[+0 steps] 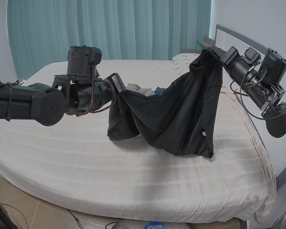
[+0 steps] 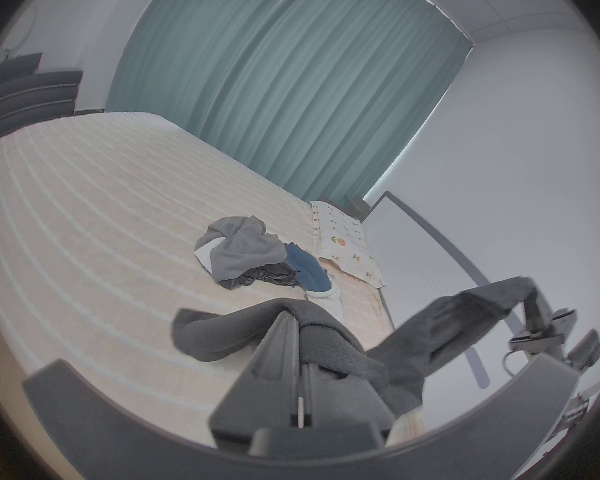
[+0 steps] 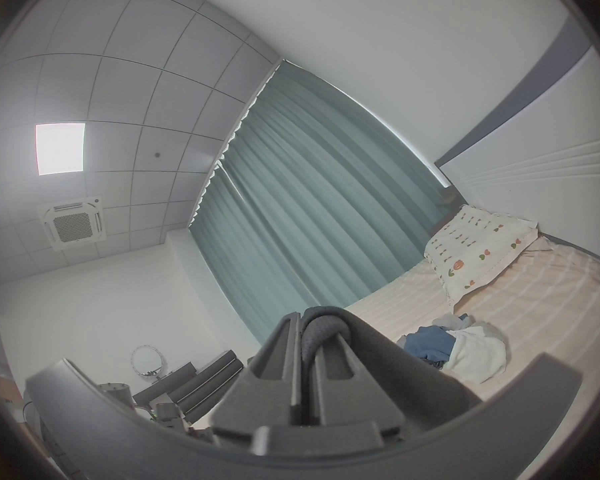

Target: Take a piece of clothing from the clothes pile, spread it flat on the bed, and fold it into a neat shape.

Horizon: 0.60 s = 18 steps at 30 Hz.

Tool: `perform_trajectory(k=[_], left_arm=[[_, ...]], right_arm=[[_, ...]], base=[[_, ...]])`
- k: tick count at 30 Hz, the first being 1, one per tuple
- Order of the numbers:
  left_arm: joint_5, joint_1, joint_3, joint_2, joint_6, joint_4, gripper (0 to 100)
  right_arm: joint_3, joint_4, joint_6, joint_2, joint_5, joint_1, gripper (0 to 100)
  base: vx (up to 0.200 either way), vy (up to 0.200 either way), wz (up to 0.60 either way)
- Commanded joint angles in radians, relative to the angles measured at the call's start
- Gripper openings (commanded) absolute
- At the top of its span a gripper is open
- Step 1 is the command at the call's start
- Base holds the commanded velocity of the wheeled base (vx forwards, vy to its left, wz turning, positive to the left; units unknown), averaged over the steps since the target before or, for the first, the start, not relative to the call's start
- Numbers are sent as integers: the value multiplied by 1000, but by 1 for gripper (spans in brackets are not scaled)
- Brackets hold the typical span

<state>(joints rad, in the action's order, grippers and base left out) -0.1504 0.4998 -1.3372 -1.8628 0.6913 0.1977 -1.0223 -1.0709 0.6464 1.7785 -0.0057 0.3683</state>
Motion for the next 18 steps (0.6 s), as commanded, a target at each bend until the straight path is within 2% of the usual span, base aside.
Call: perform_trajectory(k=[1,7,11,18], left_arm=[[12,-20,142,47,94,17,0],[91,-21,305,42,178,126,0],[97,-10,383,31,198,203,0],[101,-9,463,2,217,261,0]], right_arm=[[199,-15,81,61,-17,-31,0],[272,-15,137,116,-22,-29,0],[301,-15,139,131,-30,-22,0],[331,-21,142,156,-28,-22,0]], base=[[0,0,0],[0,0,0],[0,0,0],[0,0,0]])
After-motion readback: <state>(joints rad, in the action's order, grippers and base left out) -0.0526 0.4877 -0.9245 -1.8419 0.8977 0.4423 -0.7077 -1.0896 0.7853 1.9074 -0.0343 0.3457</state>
